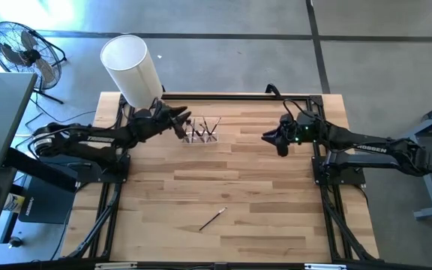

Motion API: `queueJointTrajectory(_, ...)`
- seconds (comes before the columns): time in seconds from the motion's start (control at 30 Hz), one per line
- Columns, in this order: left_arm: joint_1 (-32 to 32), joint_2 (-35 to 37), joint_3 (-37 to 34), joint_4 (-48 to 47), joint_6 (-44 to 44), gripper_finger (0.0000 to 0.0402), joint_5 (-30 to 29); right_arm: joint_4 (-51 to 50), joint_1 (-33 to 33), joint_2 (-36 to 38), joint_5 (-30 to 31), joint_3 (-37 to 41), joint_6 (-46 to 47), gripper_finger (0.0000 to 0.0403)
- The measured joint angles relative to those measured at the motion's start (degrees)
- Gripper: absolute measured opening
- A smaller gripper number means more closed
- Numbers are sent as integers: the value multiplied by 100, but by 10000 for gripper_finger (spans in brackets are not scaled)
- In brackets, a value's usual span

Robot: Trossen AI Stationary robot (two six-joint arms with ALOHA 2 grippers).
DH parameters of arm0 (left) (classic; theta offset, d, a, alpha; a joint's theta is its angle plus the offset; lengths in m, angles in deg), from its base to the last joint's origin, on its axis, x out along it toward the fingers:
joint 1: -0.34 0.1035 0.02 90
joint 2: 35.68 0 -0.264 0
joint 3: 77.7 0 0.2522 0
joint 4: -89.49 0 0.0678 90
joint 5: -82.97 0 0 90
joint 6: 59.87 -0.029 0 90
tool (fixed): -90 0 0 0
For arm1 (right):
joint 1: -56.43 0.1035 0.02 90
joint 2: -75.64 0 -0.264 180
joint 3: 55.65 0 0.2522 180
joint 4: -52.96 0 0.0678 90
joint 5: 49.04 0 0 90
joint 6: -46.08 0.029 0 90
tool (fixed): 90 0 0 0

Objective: Pick & Place Makeup Supplies
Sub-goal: Put the black makeup brush into the transparent organizer

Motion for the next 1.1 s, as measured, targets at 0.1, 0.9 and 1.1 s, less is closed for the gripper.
queueJointTrajectory(0.1,-70,132,413,-898,420,142,74,-7,2,2,-213,0,-152,96)
queueJointTrajectory(0.9,-4121,-1028,2860,-6636,3184,1,-803,57,633,1,471,0,309,13)
queueJointTrajectory(1.1,-4517,-685,2724,-6811,3207,1,-828,-340,1468,-15,2037,0,929,6)
